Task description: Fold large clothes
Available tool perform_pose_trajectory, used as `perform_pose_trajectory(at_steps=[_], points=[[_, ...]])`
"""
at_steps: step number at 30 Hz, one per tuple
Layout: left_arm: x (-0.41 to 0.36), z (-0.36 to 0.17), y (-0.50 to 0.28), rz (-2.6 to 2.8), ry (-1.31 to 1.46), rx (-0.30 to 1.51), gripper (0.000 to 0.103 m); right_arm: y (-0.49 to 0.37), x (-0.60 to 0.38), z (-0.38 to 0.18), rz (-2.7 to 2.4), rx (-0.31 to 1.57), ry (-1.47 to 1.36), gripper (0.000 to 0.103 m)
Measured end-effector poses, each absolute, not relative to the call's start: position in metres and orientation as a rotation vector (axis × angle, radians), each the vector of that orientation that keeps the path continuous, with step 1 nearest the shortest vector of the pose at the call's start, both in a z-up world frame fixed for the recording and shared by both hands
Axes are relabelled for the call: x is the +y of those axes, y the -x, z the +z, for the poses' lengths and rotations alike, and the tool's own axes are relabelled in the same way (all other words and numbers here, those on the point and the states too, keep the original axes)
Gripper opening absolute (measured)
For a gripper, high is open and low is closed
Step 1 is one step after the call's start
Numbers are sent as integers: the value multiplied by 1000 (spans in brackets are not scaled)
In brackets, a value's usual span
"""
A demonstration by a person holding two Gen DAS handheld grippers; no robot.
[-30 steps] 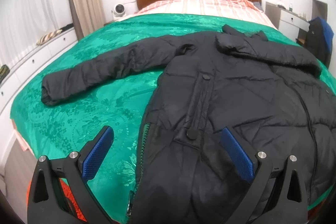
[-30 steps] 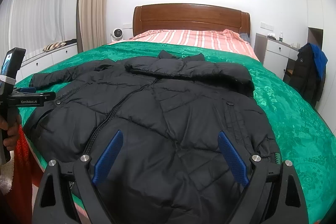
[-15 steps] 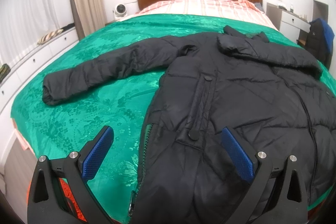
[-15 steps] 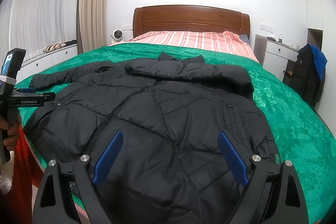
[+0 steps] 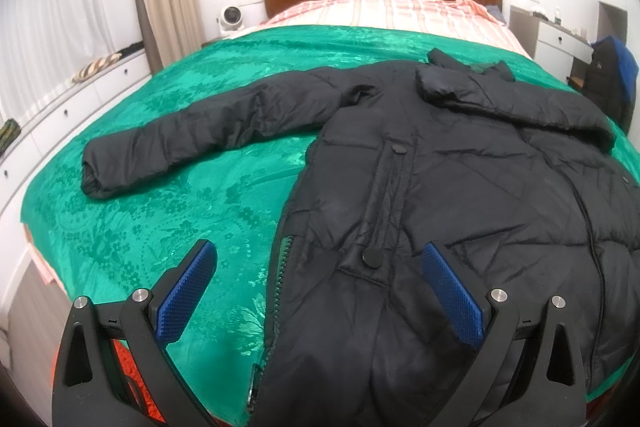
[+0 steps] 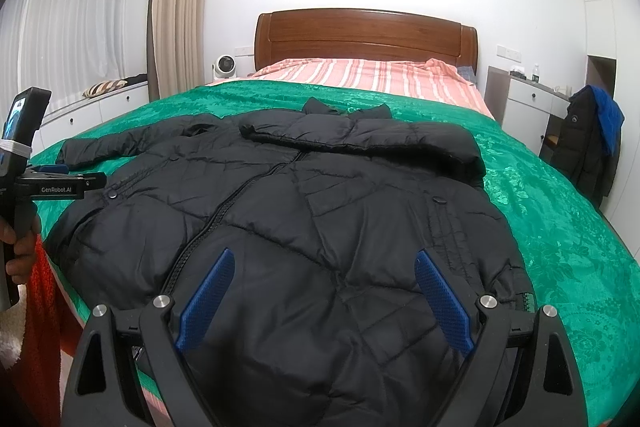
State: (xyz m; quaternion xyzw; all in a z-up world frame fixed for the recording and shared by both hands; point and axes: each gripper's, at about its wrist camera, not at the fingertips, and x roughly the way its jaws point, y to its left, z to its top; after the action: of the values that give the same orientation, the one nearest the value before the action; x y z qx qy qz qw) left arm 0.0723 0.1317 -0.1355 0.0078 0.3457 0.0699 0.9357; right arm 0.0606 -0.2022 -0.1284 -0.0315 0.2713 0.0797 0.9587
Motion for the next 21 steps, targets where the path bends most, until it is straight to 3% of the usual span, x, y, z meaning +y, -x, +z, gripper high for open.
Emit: perform_pose_trajectory(at_steps=[21], points=[[135, -138, -73, 150, -7, 715, 103, -59, -199, -127, 165, 540, 74, 91]])
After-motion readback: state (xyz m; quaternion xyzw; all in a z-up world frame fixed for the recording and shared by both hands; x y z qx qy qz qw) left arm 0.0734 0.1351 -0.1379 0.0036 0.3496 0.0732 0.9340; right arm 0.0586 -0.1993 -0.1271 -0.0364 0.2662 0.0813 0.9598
